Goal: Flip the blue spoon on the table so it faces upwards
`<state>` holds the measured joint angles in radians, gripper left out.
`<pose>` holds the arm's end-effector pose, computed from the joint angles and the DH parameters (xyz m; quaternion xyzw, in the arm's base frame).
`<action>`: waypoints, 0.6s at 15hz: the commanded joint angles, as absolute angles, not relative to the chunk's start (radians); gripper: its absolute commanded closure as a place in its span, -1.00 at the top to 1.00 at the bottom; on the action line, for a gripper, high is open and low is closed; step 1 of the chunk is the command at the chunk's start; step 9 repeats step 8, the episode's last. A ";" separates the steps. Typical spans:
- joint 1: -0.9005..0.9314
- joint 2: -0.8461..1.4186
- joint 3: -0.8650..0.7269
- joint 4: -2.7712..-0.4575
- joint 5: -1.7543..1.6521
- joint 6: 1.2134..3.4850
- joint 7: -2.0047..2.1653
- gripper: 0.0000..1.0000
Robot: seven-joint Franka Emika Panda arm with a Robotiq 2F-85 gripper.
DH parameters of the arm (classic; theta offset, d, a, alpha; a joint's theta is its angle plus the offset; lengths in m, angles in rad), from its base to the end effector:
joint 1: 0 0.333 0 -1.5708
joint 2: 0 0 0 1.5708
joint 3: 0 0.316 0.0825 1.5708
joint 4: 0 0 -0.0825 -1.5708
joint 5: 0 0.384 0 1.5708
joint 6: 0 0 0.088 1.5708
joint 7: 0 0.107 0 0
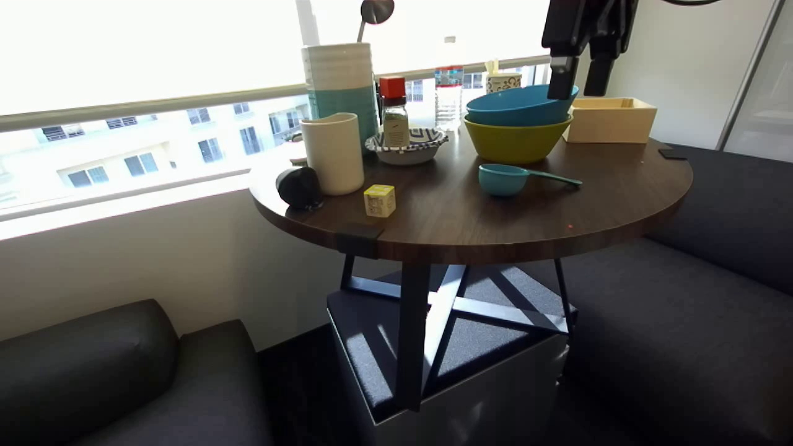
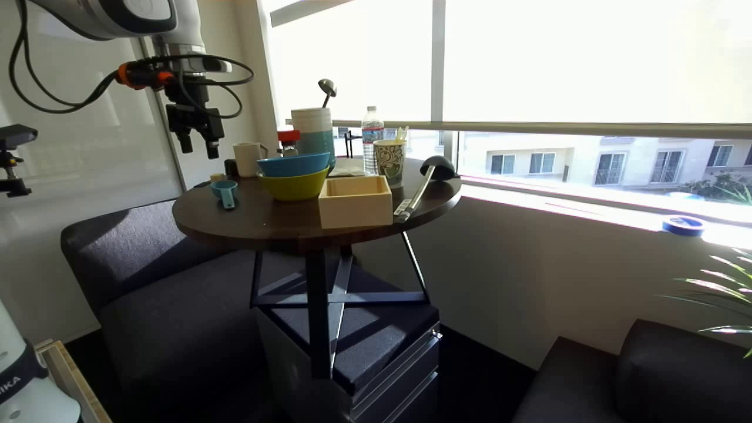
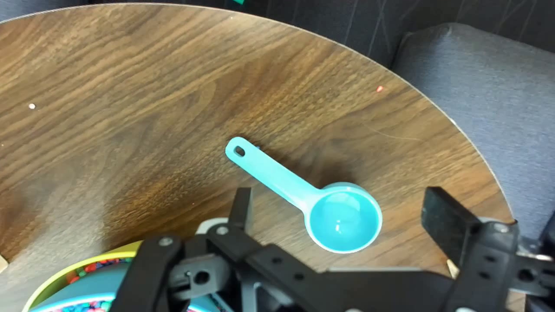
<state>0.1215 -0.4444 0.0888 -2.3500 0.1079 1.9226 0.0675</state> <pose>0.4073 0.0975 0.4994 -0.9983 -0.0490 -0.0037 0.0325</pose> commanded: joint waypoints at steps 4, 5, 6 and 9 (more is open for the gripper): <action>0.114 -0.464 0.088 -2.344 0.146 1.920 0.063 1.00; 0.114 -0.468 0.088 -2.344 0.146 1.920 0.063 1.00; 0.114 -0.471 0.088 -2.344 0.146 1.920 0.063 1.00; 0.114 -0.473 0.088 -2.344 0.147 1.920 0.063 1.00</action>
